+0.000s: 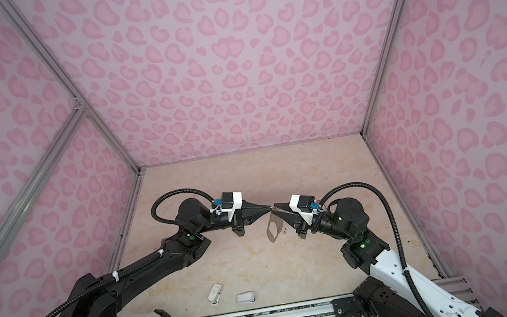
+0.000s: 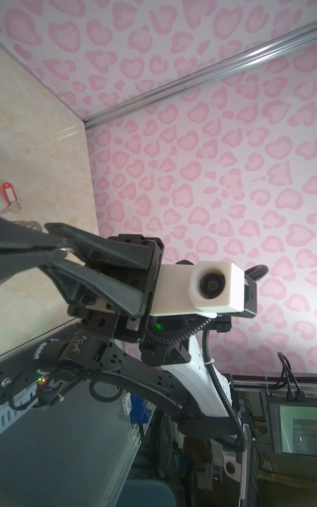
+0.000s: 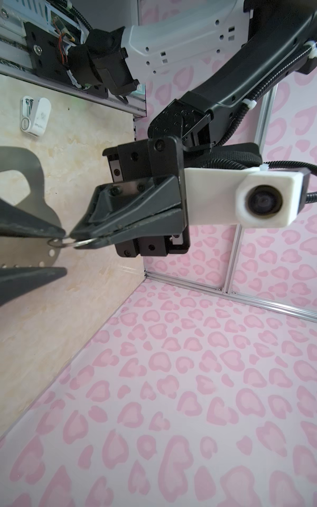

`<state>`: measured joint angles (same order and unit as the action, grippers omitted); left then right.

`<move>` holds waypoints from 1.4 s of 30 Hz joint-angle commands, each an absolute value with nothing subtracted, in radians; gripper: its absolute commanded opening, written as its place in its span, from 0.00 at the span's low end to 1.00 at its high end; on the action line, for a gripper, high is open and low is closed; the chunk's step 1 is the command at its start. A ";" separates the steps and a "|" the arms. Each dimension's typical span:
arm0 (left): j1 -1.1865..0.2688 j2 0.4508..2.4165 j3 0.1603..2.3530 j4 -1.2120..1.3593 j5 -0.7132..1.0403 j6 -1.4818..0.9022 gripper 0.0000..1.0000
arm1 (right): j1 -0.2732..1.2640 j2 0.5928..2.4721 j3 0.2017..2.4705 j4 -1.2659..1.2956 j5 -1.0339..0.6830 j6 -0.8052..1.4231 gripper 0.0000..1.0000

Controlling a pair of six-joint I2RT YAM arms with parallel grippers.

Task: Put the keys on the keyring

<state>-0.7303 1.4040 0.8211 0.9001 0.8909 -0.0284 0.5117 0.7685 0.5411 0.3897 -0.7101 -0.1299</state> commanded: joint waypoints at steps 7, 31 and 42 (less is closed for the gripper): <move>-0.729 1.405 0.844 0.953 0.933 -0.037 0.03 | 0.503 0.778 0.534 0.439 -0.772 -0.081 0.10; -0.729 1.404 0.850 0.928 0.980 -0.029 0.03 | 0.496 0.799 0.516 0.550 -0.827 0.011 0.04; -0.665 1.247 0.898 0.349 0.827 0.403 0.35 | 0.511 0.763 0.595 0.113 -0.663 -0.302 0.00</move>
<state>-0.6662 1.3052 0.8555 0.6605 0.9066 0.1284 0.5014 0.7746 0.5739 0.3069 -0.7570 -0.1368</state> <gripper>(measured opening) 0.350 0.049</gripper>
